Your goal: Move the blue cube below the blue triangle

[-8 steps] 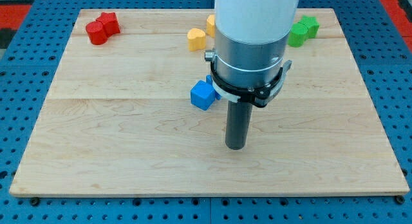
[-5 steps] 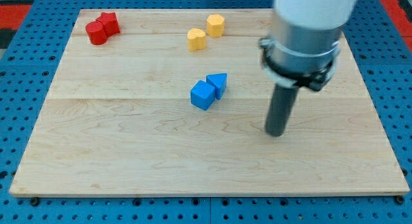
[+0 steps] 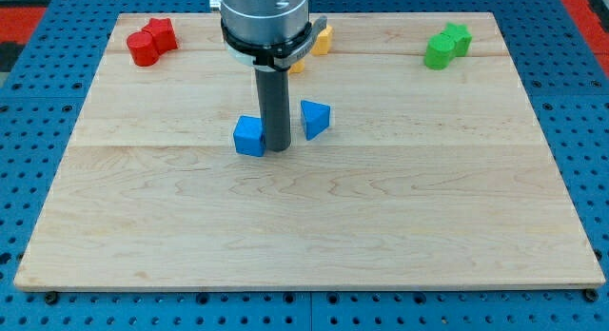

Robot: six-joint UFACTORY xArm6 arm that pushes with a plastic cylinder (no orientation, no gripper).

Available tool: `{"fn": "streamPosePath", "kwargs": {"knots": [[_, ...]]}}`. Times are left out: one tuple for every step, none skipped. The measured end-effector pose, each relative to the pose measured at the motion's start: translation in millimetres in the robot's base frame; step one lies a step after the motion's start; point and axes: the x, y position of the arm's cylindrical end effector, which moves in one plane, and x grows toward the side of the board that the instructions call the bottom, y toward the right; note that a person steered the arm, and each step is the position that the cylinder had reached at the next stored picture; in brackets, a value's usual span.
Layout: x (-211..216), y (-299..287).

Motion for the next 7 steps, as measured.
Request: {"fn": "streamPosePath", "kwargs": {"knots": [[-57,10],[-76,-11],[-18,-19],[-7,-42],[-30,-85],[15,-117],[38,-61]]}}
